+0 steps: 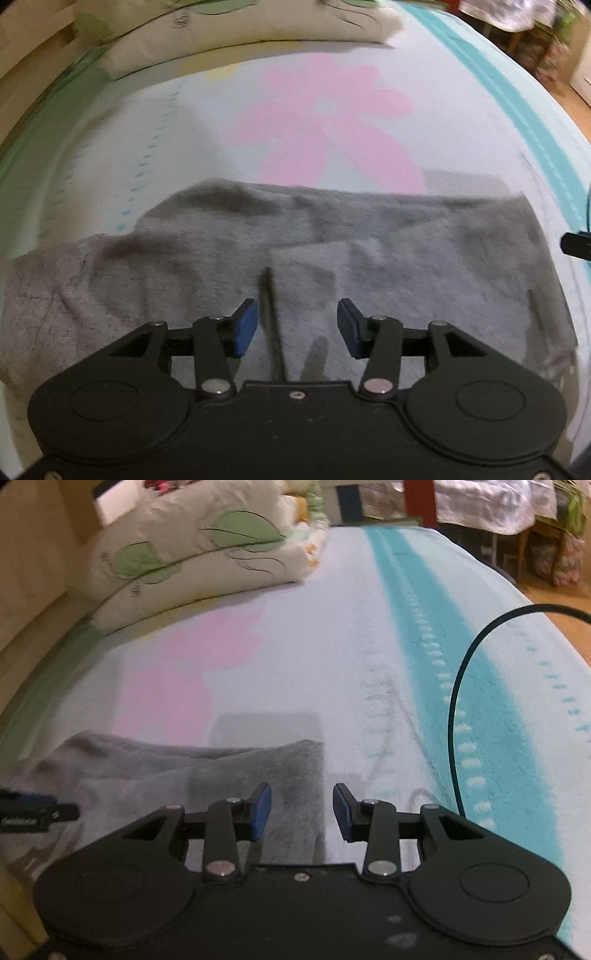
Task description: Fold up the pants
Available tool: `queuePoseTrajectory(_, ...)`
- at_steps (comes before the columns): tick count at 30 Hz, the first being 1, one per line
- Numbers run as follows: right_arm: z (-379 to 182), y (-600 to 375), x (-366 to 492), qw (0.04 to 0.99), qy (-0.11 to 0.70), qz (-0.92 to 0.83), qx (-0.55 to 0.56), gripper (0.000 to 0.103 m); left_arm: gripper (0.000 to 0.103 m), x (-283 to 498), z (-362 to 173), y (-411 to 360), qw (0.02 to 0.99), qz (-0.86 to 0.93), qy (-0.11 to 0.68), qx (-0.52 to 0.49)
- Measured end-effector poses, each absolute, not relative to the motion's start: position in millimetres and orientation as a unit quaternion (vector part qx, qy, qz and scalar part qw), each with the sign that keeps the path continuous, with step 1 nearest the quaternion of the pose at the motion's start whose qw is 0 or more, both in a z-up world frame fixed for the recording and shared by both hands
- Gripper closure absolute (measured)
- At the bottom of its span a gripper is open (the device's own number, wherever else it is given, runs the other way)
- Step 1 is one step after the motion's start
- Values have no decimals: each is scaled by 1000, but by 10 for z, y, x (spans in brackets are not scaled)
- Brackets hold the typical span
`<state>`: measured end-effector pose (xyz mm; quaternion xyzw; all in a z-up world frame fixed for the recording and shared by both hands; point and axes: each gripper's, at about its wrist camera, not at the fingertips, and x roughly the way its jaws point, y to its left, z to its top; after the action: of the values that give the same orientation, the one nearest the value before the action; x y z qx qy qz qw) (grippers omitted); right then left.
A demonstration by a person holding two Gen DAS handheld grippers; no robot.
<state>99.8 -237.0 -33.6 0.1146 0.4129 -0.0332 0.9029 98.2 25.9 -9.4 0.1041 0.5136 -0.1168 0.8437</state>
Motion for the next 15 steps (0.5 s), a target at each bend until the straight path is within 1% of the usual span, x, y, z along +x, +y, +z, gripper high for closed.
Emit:
queuePoseTrajectory(7, -386, -2282, 817, 895, 433, -18, 107, 64, 47, 829, -323, 95, 812, -130, 555, 122)
queuePoseTrajectory(12, -487, -2260, 834, 877, 465, -11, 119, 64, 47, 787, -435, 51, 810, -117, 559, 134)
queuePoseTrajectory(13, -511, -2240, 840, 873, 473, -12, 118, 64, 46, 786, -458, 34, 811, -114, 558, 138)
queuePoseTrajectory(14, -538, -2223, 850, 868, 482, -13, 117, 64, 43, 782, -482, 10, 812, -108, 556, 141)
queuePoseTrajectory(15, -570, -2210, 858, 864, 490, -14, 116, 64, 37, 766, -512, -12, 815, -98, 552, 147)
